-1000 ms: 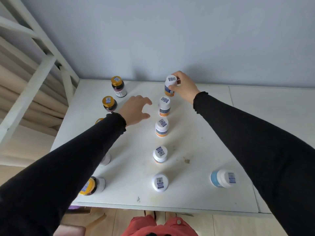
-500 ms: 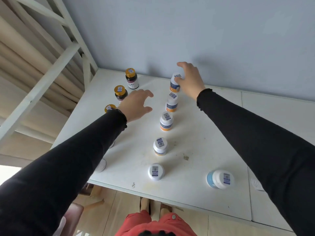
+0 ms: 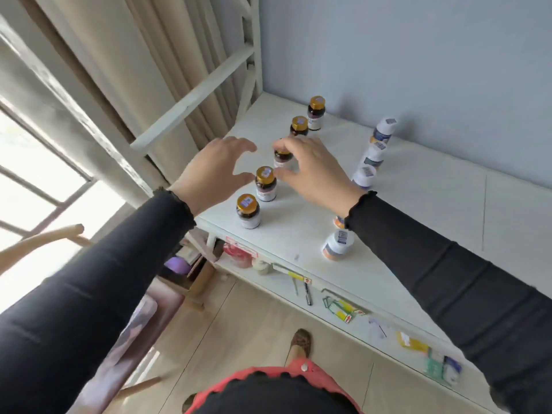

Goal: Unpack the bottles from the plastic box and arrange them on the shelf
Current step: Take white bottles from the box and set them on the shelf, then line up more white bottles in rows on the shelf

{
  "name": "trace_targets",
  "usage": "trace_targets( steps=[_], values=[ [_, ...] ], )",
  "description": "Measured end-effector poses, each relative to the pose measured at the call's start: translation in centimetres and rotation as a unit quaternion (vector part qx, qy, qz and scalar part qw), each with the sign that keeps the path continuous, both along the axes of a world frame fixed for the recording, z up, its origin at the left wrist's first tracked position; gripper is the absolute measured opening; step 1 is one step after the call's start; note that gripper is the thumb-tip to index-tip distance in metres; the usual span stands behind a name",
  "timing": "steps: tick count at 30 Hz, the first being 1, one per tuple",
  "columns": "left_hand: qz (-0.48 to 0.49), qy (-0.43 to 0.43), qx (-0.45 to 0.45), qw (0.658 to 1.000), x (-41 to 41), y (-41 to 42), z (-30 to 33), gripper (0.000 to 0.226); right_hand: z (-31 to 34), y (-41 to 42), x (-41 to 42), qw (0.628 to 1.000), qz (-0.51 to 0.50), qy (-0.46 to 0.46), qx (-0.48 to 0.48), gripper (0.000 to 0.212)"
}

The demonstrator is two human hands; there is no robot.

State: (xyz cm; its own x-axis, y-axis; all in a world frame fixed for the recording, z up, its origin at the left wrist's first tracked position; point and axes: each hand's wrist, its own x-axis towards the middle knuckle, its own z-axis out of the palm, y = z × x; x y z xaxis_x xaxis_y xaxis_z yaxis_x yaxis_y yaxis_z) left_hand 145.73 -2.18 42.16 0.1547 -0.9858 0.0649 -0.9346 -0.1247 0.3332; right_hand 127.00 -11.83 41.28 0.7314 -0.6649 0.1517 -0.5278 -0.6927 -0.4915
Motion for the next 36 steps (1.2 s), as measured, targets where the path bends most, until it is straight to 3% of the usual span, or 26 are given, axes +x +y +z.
trace_targets(
  steps=[10,18,30,36],
  values=[
    [0.087,0.028,0.024,0.996,15.0,26.0,-4.6,0.051,-4.5,22.3,15.9,0.995,0.085,0.019,0.053,0.042],
    [0.205,0.076,0.100,0.971,23.8,42.5,-12.1,0.047,-12.6,35.4,25.0,0.975,0.095,0.135,0.151,0.046],
    [0.299,0.175,0.210,0.914,29.3,48.2,-22.6,0.050,-23.3,39.3,30.1,0.942,0.082,0.230,0.232,0.046],
    [0.290,0.177,0.231,0.912,32.8,46.9,-27.0,0.047,-26.2,38.5,32.5,0.940,0.059,0.219,0.256,0.043]
  ],
)
